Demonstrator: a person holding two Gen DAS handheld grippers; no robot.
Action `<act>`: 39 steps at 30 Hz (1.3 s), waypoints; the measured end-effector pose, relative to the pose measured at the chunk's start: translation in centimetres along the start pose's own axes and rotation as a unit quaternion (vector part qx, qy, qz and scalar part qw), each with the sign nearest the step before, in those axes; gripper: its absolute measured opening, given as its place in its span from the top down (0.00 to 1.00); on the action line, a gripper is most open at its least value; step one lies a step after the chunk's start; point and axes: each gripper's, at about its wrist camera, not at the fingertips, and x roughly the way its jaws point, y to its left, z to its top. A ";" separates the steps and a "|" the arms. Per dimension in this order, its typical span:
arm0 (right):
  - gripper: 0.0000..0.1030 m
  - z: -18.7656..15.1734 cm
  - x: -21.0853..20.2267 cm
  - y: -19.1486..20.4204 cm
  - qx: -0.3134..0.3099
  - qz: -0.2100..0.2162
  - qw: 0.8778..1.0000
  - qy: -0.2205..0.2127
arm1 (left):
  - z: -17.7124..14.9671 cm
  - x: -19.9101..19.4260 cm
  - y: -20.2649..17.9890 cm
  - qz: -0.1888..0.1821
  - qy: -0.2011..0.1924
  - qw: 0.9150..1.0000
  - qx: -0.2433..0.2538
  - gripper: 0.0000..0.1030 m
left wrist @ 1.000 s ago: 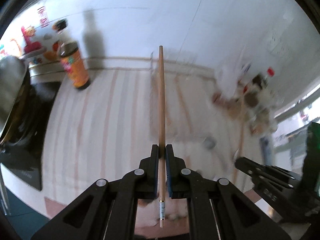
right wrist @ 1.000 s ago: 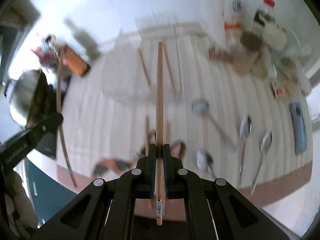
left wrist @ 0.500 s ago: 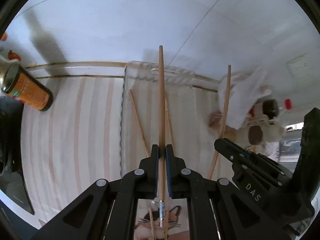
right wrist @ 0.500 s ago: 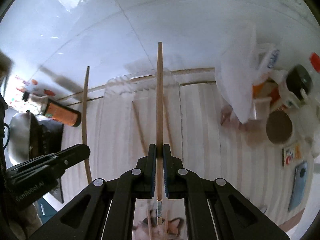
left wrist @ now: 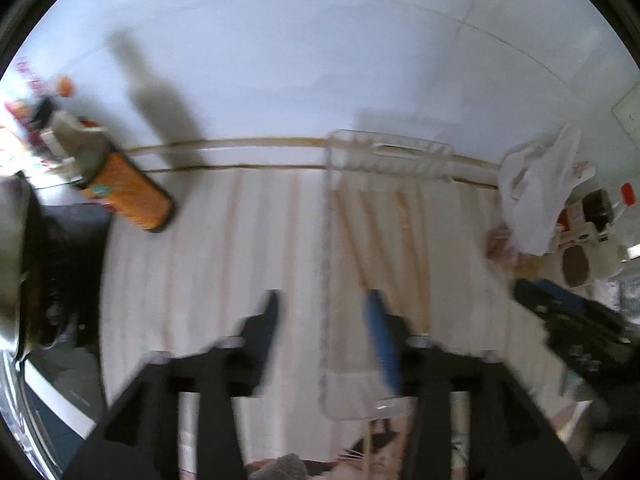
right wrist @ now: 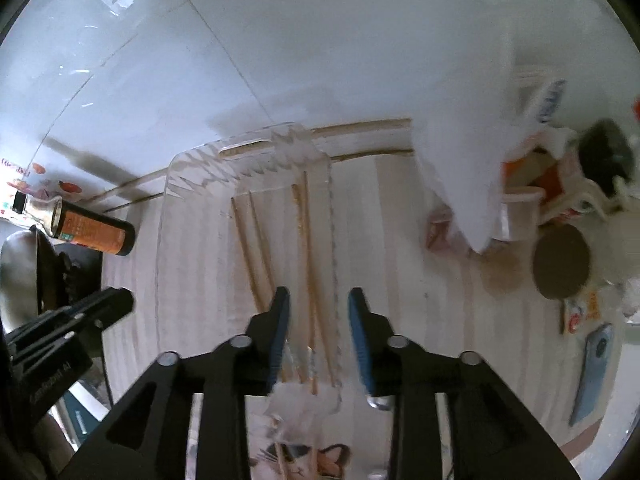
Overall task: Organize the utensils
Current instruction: 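Carry both chopsticks into the clear basket and open both tools, then grasp a remaining chopstick with the right tool while the left tool grasps the last one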
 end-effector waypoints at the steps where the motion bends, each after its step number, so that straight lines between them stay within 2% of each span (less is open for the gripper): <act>1: 0.61 -0.6 -0.5 -0.1 -0.002 -0.007 1.000 -0.007 | -0.7 -0.5 0.4 0.007 -0.013 1.000 -0.002 0.31; 2: 0.59 -1.6 -1.3 -0.3 -0.005 -0.015 1.000 -0.017 | -1.4 -0.9 0.6 0.015 -0.025 1.000 -0.004 0.22; 4: 0.47 -3.0 -2.1 -0.7 -0.002 -0.020 0.999 -0.027 | -3.2 -1.6 1.2 0.027 -0.053 0.998 -0.009 0.14; 5: 0.45 -4.2 -2.7 -0.9 -0.001 -0.018 0.999 -0.035 | -3.9 -1.8 1.4 0.028 -0.061 0.998 -0.010 0.04; 6: 0.40 -5.1 -3.0 -1.0 0.000 -0.017 0.999 -0.042 | -4.7 -1.9 1.8 0.029 -0.065 0.997 -0.011 0.00; 7: 0.37 -6.5 -3.4 -1.1 0.000 -0.017 0.998 -0.054 | -5.7 -1.8 2.1 0.030 -0.063 0.998 -0.013 0.00; 10: 0.37 -9.7 -3.5 -1.3 0.006 -0.018 0.998 -0.062 | -8.2 -0.5 2.4 0.045 -0.049 0.998 -0.006 0.00; 14: 0.37 -14.5 -1.1 -2.1 0.022 -0.005 0.999 -0.028 | -12.1 2.4 3.1 0.078 -0.016 0.997 0.005 0.00; 16: 0.37 -16.9 1.1 -2.3 0.026 -0.003 1.000 0.003 | -14.1 4.5 3.8 0.095 0.017 0.995 0.000 0.00; 17: 0.39 -17.7 2.0 -2.3 0.028 0.002 0.999 0.018 | -14.9 5.3 4.1 0.096 0.029 0.995 -0.003 0.00; 19: 0.49 -19.2 4.1 -2.2 0.029 0.009 0.998 0.046 | -16.5 6.8 4.5 0.110 0.052 0.993 -0.004 0.00; 21: 0.52 -20.7 6.0 -1.8 0.026 0.009 0.997 0.067 | -17.8 7.7 4.6 0.118 0.065 0.991 0.003 0.00; 26: 0.61 -23.2 9.4 -0.5 0.003 -0.004 0.995 0.101 | -19.1 8.6 3.8 0.130 0.073 0.989 0.023 0.00; 27: 0.67 -23.3 9.1 -0.2 -0.007 -0.011 0.996 0.091 | -19.2 8.7 3.4 0.128 0.074 0.989 0.026 0.00; 28: 0.80 -23.5 9.2 0.3 -0.024 -0.028 0.995 0.093 | -19.3 8.7 3.2 0.126 0.075 0.989 0.028 0.00; 30: 0.94 -23.3 9.0 0.1 -0.027 -0.038 0.995 0.092 | -19.4 8.6 2.4 0.118 0.076 0.990 0.036 0.00; 32: 0.94 -23.0 8.6 -0.9 -0.015 -0.046 0.994 0.097 | -19.6 8.6 1.3 0.119 0.073 0.989 0.050 0.00; 34: 0.94 -22.8 8.2 -1.9 -0.010 -0.061 0.994 0.095 | -19.9 8.6 0.0 0.102 0.075 0.990 0.060 0.00; 39: 0.94 -22.2 7.0 -5.1 0.012 -0.075 0.993 0.095 | -20.6 9.7 -3.2 0.036 0.113 0.991 0.066 0.03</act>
